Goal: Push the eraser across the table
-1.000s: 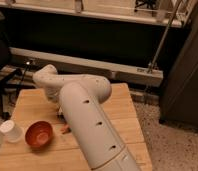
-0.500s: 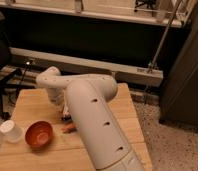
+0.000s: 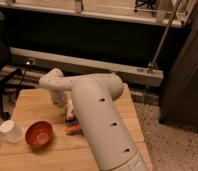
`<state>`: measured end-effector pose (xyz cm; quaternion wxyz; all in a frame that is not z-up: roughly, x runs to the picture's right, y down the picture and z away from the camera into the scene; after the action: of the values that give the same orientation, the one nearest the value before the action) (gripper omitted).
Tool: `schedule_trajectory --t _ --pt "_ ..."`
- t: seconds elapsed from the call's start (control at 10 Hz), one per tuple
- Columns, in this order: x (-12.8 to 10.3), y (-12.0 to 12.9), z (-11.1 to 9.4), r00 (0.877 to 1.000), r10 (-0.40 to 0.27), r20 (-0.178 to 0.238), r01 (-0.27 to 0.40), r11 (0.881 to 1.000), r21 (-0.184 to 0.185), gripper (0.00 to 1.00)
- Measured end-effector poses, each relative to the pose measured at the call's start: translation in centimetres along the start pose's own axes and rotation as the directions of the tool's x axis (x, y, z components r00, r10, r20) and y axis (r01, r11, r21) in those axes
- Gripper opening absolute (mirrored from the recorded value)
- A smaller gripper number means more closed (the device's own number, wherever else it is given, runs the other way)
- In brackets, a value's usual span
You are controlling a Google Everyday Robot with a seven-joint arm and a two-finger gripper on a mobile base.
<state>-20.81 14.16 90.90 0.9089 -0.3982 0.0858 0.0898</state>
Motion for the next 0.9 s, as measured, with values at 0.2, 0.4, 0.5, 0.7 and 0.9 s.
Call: schedule_trajectory --t 0.2,0.4,0.5,0.7,0.9 --pt "1.1 0.2 0.2 1.0 0.024 -0.012 -0.024 1.0 0.003 0.0" --pt "2.3 0.1 0.1 0.998 0.054 -0.02 -0.054 0.998 0.008 0.0" --pt "2.8 0.0 0.1 0.998 0.067 -0.022 -0.067 0.998 0.01 0.0" --pt "4.0 -0.1 0.2 0.995 0.098 -0.024 -0.098 0.995 0.012 0.0" --pt "4.9 -0.1 0.3 0.993 0.119 -0.024 -0.119 0.993 0.012 0.0"
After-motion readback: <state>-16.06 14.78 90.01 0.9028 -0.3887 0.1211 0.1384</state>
